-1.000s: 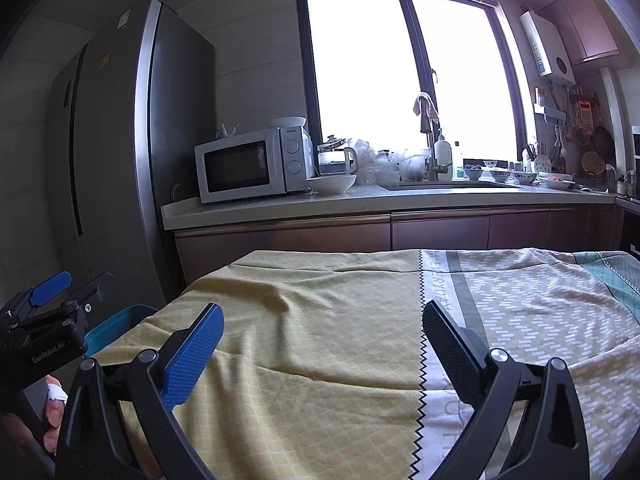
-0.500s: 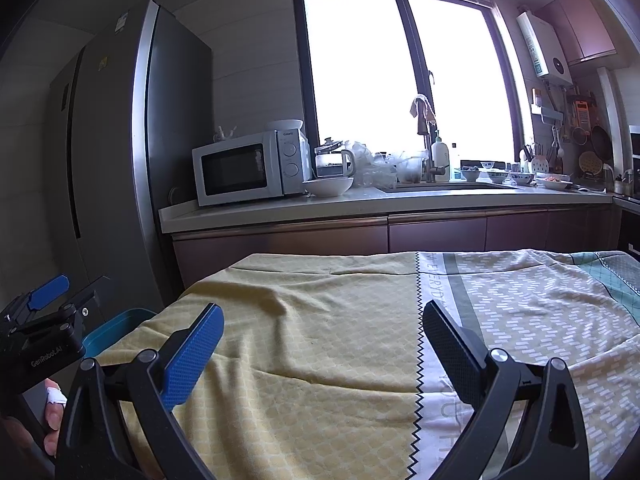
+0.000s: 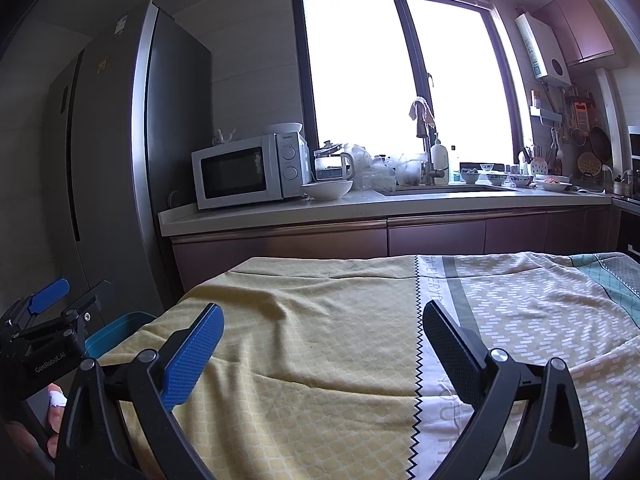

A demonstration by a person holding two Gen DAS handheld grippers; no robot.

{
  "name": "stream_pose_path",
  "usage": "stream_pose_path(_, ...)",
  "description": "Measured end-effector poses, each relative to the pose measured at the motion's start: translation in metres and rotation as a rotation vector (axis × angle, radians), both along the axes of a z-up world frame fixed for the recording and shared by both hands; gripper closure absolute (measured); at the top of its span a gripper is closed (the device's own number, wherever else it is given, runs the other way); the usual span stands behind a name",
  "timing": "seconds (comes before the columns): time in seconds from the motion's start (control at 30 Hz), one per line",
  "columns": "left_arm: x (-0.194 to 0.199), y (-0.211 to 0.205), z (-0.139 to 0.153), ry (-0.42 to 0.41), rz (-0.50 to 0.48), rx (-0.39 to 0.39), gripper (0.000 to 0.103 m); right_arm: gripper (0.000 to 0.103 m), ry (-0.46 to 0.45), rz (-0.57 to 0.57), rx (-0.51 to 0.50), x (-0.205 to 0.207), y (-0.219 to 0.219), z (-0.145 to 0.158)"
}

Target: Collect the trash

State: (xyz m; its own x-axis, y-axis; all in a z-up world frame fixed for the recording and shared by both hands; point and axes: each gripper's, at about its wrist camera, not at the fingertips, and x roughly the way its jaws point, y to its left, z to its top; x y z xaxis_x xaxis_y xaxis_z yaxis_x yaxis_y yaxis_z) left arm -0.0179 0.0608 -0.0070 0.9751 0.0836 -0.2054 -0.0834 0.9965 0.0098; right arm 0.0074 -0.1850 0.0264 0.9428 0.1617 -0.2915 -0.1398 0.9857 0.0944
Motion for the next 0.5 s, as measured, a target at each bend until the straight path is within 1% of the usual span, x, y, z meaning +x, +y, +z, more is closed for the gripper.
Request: stream_pose_path(0.5,-0.0002,0.0006,0.0004,0.005,0.011,-0.006,0.006,0.007,-0.002,0.003,0.002,-0.0005,0.0017,0.0015)
